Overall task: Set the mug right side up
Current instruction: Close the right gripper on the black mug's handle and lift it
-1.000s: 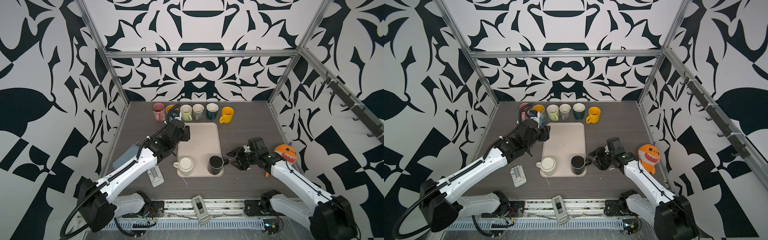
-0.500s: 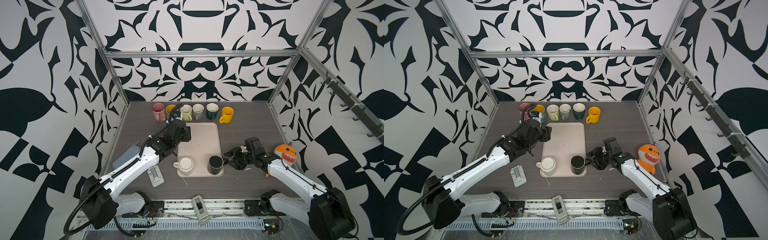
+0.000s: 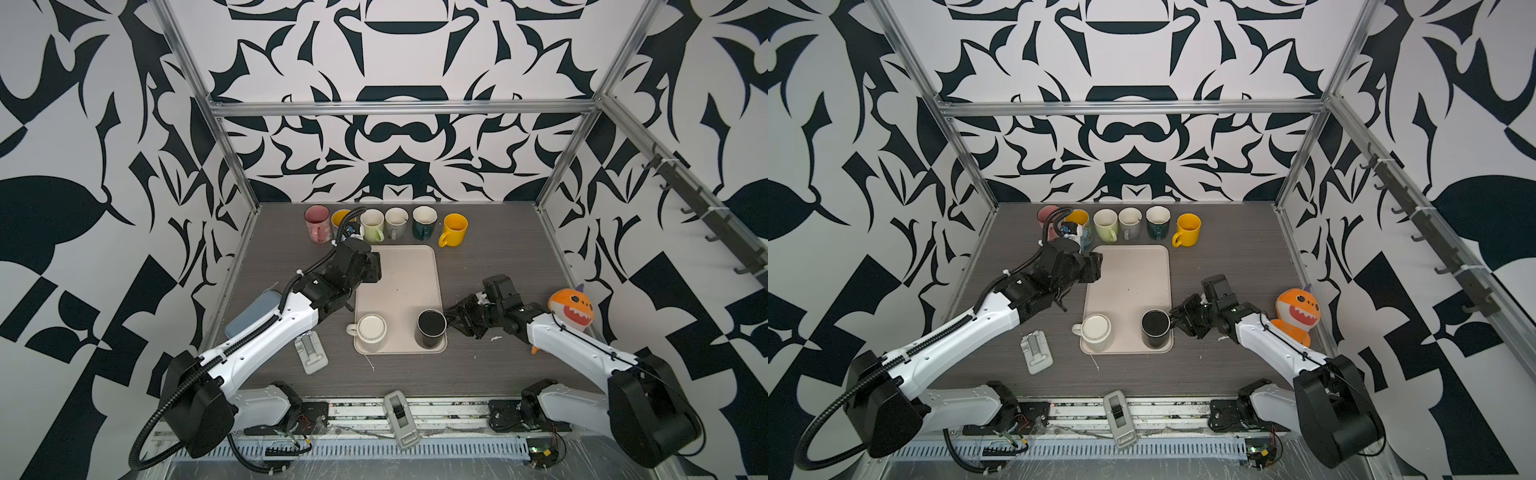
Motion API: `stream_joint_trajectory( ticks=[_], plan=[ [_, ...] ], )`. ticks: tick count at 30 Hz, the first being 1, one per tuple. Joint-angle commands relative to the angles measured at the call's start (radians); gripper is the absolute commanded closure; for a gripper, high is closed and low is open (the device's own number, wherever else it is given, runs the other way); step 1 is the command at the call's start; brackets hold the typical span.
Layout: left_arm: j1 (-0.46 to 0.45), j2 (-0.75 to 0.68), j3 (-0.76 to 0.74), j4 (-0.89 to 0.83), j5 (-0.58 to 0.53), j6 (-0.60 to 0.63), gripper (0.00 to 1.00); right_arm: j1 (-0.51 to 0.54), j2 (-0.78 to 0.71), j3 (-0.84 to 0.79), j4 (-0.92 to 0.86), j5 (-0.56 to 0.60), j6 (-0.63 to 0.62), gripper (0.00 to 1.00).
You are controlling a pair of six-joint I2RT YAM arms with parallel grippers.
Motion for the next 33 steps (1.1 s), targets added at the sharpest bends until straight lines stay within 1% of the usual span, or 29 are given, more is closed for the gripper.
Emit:
stream_joint_trajectory(
  ticks=[1,8,11,17,19,20,22,28,33],
  plan=[
    [0.008,0.007,0.005,-0.024,0.007,-0.025,0.36,0.011,0.018,0.039,0.052,-0.001,0.006,0.58],
    [0.011,0.007,0.004,-0.028,0.007,-0.025,0.36,0.022,0.058,0.049,0.084,-0.004,0.009,0.59],
    [0.012,0.006,0.003,-0.031,0.007,-0.025,0.36,0.025,0.067,0.049,0.092,-0.003,0.010,0.63],
    [0.014,0.004,-0.002,-0.032,0.005,-0.028,0.36,0.028,0.085,0.049,0.108,-0.004,0.012,0.76],
    [0.015,0.003,-0.001,-0.032,0.005,-0.030,0.36,0.028,0.089,0.049,0.115,-0.004,0.013,0.83],
    [0.015,0.004,-0.001,-0.033,0.005,-0.030,0.36,0.029,0.091,0.049,0.121,-0.006,0.013,0.86],
    [0.015,0.005,-0.001,-0.032,0.005,-0.030,0.36,0.029,0.093,0.051,0.136,-0.011,0.013,0.99],
    [0.017,0.008,0.010,-0.031,0.015,-0.027,0.36,0.029,0.073,0.091,0.142,-0.009,-0.029,1.00],
    [0.019,0.008,0.019,-0.028,0.019,-0.024,0.36,0.035,0.025,0.165,0.100,0.019,-0.140,1.00]
  ],
)
